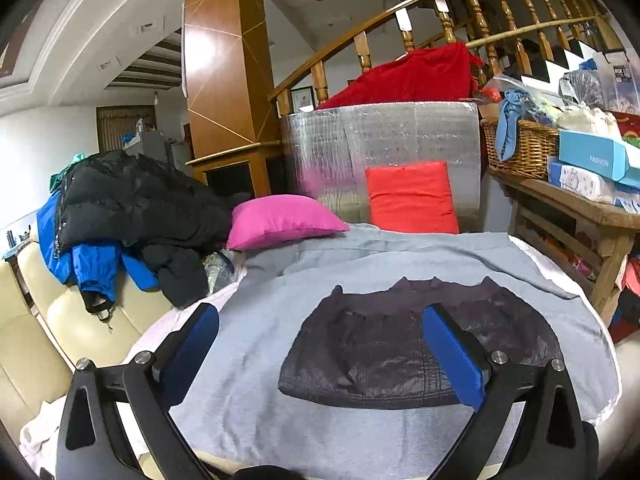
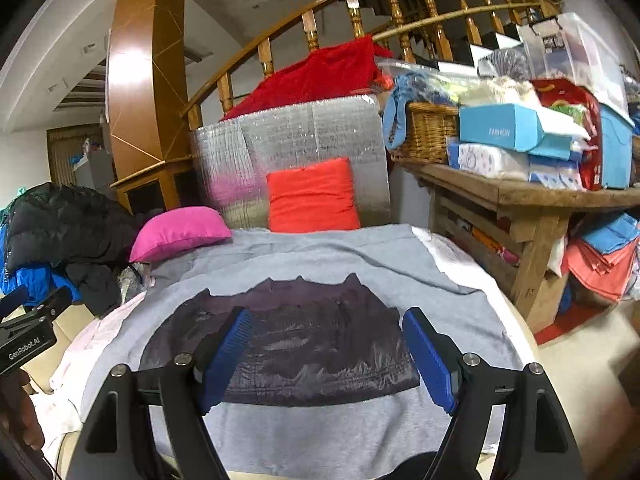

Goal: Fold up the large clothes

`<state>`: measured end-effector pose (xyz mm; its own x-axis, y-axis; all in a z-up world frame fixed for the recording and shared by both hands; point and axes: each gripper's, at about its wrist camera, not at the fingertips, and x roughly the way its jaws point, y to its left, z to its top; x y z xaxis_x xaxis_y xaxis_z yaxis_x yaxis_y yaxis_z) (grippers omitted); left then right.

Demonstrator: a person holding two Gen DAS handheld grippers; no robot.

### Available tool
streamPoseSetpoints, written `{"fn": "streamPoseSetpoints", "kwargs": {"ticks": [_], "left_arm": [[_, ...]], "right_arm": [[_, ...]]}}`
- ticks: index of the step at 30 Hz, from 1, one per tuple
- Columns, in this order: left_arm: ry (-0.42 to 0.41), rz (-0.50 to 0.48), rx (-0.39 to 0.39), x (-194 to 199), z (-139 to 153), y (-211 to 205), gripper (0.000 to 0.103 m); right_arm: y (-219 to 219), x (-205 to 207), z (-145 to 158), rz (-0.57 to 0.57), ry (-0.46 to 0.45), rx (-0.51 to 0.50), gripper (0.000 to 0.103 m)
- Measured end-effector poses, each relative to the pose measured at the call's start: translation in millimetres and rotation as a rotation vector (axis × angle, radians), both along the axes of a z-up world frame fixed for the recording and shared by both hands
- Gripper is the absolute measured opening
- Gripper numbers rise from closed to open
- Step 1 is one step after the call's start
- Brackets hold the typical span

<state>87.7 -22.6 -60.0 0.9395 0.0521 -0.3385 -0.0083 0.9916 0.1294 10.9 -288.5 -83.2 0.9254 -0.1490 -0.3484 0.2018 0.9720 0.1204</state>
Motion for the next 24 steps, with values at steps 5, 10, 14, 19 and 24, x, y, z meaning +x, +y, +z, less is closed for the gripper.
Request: {"fn": "streamPoseSetpoints", "kwargs": {"ticks": [5, 10, 14, 19, 24], "left_arm": [[-0.025, 0.023, -0.016, -13, 13, 10, 0.102], [-0.05, 0.037, -0.03, -24, 22, 19, 0.102], [-0.066, 0.045, -0.034, -30, 27, 22, 0.102], [-0.062, 0.032, -0.03, -32, 28, 22, 0.102], [-0.075, 0.024, -0.017, -38, 28, 20, 0.102]], "right_arm": [[18, -6, 4, 0.003, 0.017, -0.024, 0.081], [31, -10, 6, -0.02, 0.031, -0.051, 0.082], [40, -12, 9, -0.025, 0.037, -0.064, 0.082], [50, -14, 13, -0.019, 0.04, -0.082, 0.082], [62, -18, 18, -0.018, 0.025, -0.11, 0.082]]}}
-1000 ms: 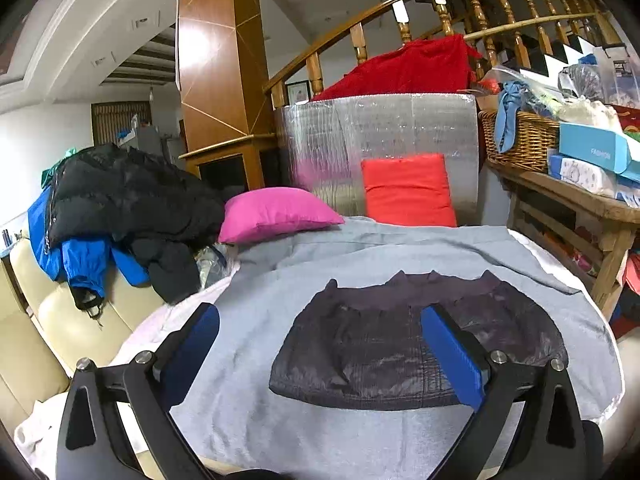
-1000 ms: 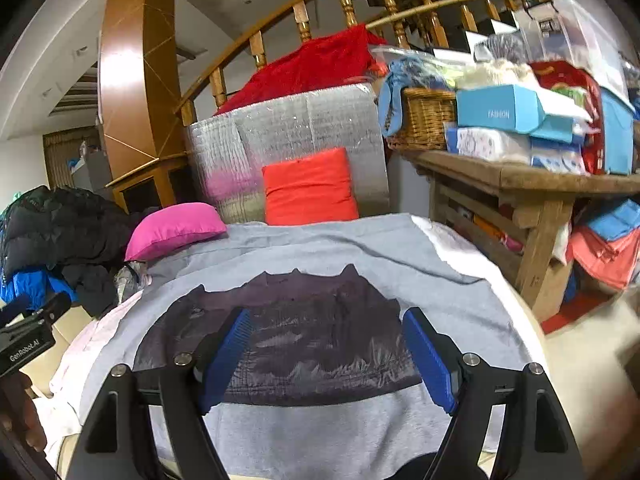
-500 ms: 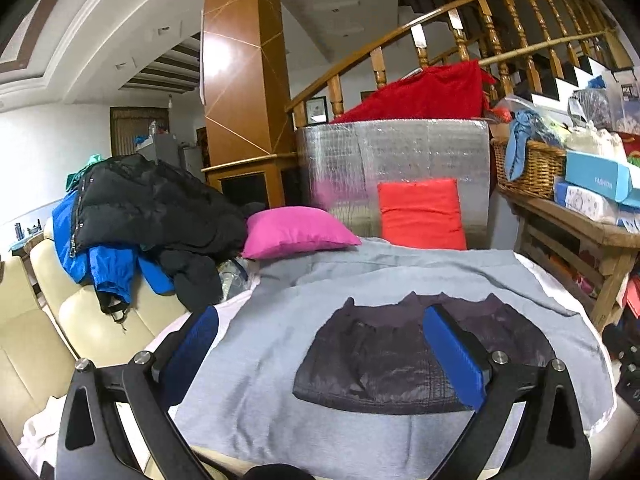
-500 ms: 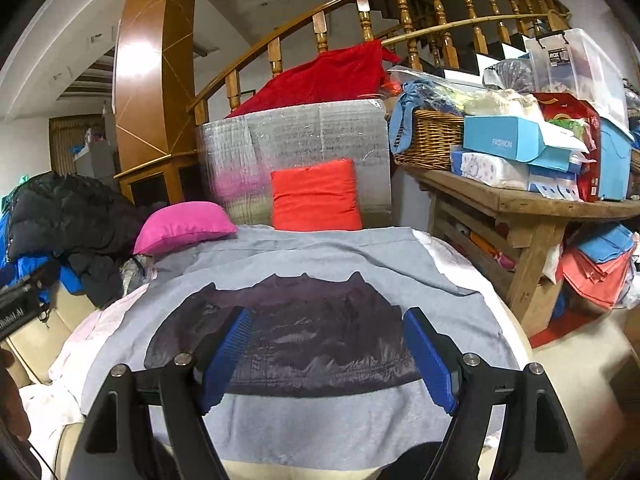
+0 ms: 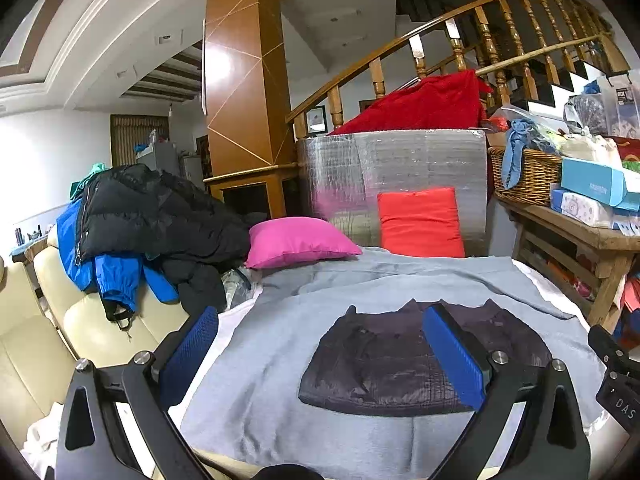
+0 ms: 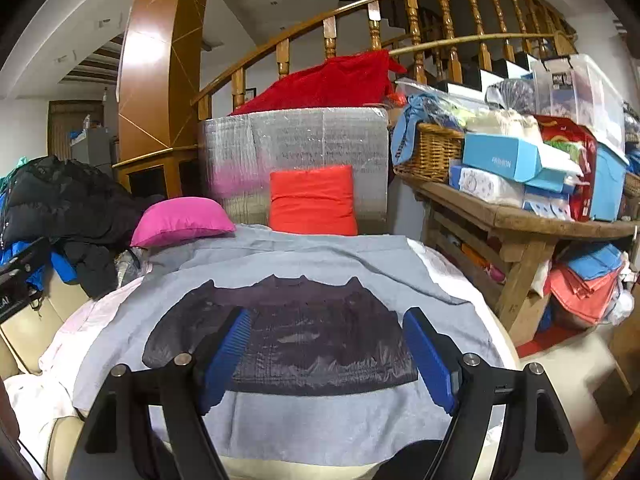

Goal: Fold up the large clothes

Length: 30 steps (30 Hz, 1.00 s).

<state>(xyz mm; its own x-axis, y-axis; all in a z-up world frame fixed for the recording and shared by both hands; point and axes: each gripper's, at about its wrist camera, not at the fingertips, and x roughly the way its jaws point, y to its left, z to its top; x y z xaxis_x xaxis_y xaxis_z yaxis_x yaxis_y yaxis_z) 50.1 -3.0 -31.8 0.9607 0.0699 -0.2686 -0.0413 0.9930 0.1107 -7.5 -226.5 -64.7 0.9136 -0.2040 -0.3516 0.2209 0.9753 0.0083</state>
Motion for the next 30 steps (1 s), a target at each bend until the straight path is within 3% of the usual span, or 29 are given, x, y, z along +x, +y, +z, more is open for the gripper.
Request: {"fn": "streamPoseSetpoints", "kwargs": {"ticks": [30], "left_arm": [[-0.039, 0.016, 0.005, -13, 6, 1, 0.102]], "right_arm": [[21, -9, 11, 0.003, -0.029, -0.017, 0.082]]}}
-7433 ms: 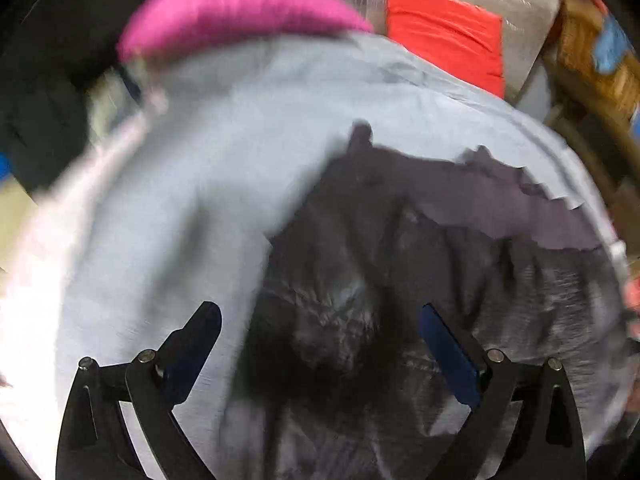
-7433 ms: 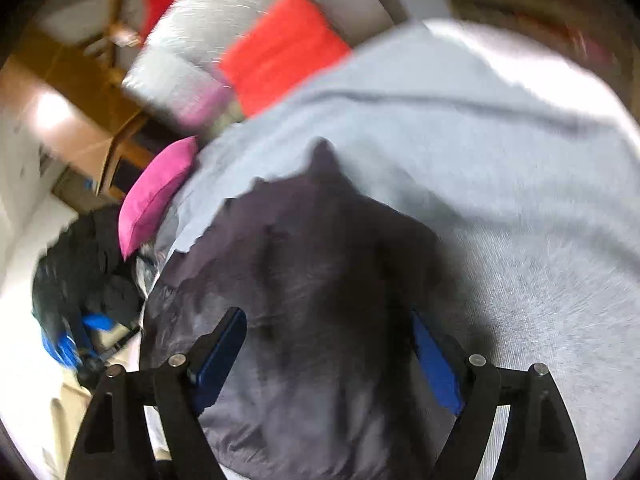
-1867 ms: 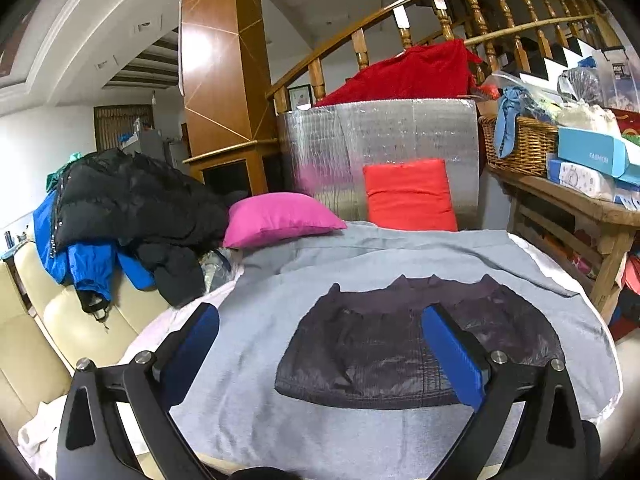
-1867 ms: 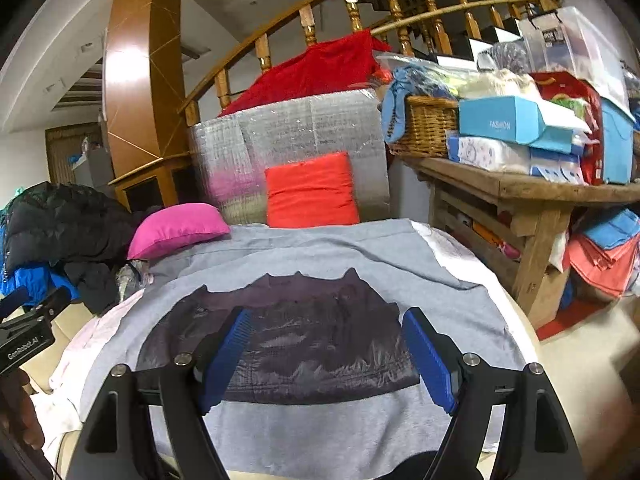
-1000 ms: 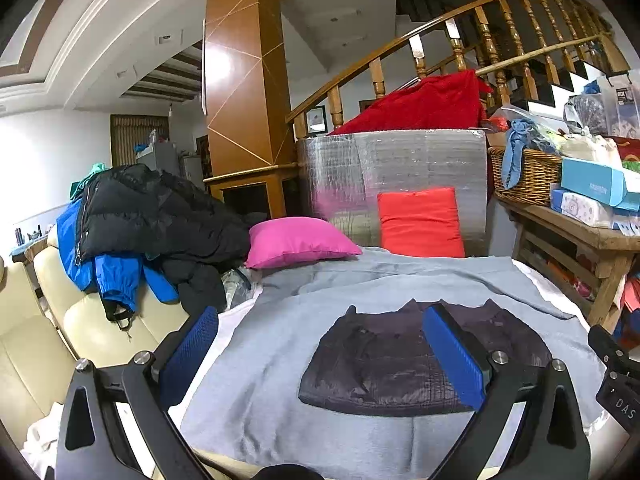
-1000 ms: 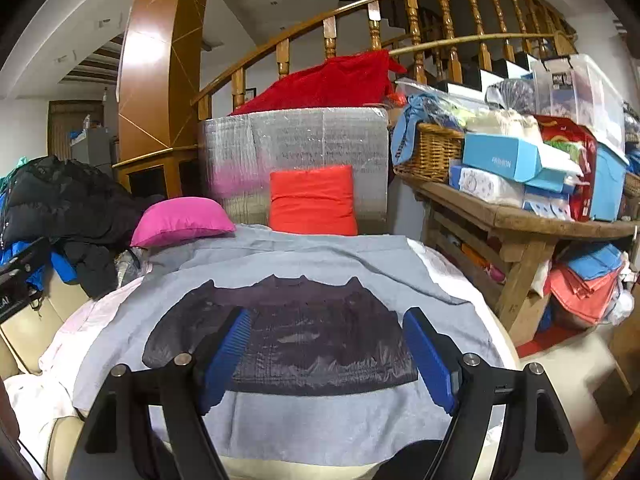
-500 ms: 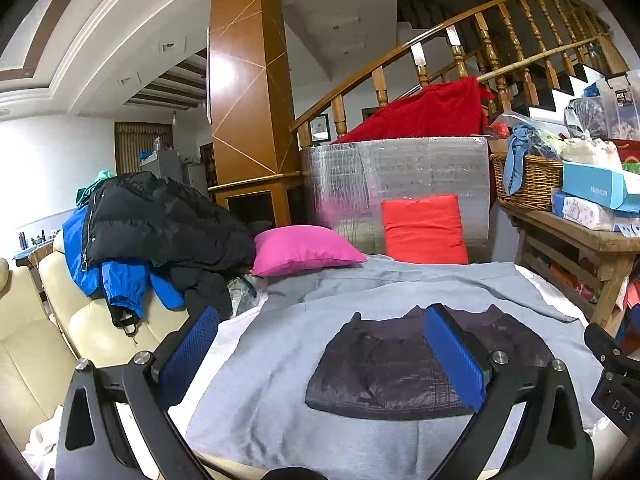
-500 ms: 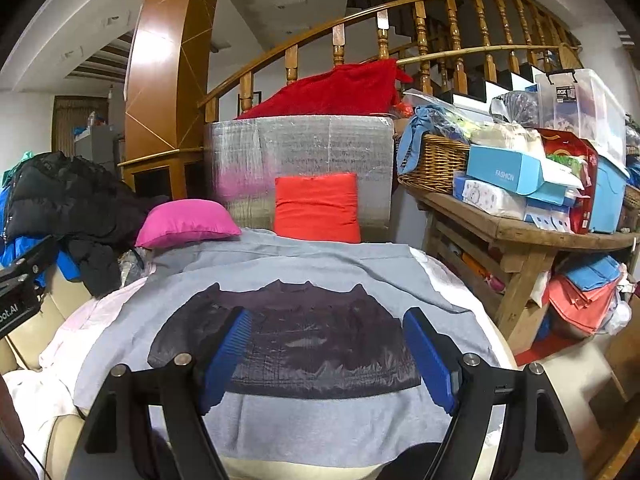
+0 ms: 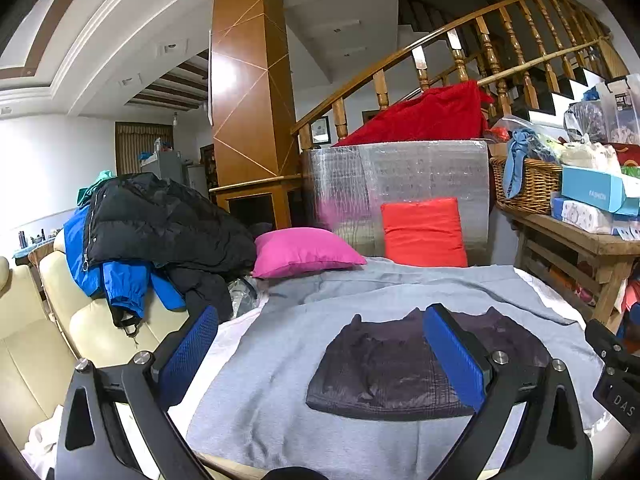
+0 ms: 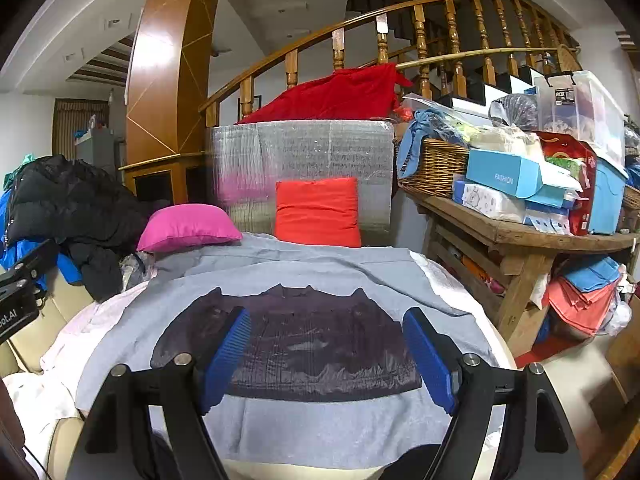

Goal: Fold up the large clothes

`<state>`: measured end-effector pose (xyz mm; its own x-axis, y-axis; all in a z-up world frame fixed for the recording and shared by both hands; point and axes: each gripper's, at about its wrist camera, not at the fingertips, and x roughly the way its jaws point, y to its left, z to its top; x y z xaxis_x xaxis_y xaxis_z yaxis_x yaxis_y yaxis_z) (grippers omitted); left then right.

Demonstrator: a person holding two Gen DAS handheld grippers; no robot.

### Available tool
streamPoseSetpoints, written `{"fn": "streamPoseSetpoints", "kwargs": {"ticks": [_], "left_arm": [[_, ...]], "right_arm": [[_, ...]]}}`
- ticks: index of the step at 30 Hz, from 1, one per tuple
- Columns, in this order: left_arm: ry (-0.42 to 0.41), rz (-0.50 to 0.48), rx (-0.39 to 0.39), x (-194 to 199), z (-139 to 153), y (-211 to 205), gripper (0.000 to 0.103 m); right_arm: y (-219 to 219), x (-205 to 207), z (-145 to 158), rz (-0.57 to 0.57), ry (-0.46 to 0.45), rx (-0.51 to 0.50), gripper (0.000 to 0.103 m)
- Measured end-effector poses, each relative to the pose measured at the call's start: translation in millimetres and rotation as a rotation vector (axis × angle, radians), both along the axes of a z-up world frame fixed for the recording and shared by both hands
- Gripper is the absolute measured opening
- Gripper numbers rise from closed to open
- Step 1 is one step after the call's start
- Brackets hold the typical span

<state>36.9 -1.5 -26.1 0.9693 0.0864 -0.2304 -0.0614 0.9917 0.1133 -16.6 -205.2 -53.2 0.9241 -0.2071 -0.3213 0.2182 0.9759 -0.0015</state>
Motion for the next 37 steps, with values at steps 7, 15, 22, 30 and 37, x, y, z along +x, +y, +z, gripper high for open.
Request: {"fn": "streamPoseSetpoints", "kwargs": {"ticks": [7, 15, 22, 30, 37], "left_arm": [[-0.002, -0.003, -0.001, -2, 1, -1, 0.102], [0.003, -0.005, -0.003, -3, 0, -2, 0.102], [0.025, -0.006, 0.003, -1, -4, -4, 0.102], [0.027, -0.004, -0.002, 2, -7, -3, 0.102], [0.047, -0.031, 0.0, 17, -19, -7, 0.102]], "right_arm": [[4, -3, 2, 0.002, -0.009, 0.0, 0.082], [8, -2, -1, 0.007, 0.001, -0.005, 0.082], [10, 1, -6, 0.007, 0.014, -0.009, 0.082], [14, 6, -11, 0.015, 0.03, -0.017, 0.082], [16, 22, -23, 0.032, 0.074, -0.012, 0.082]]}}
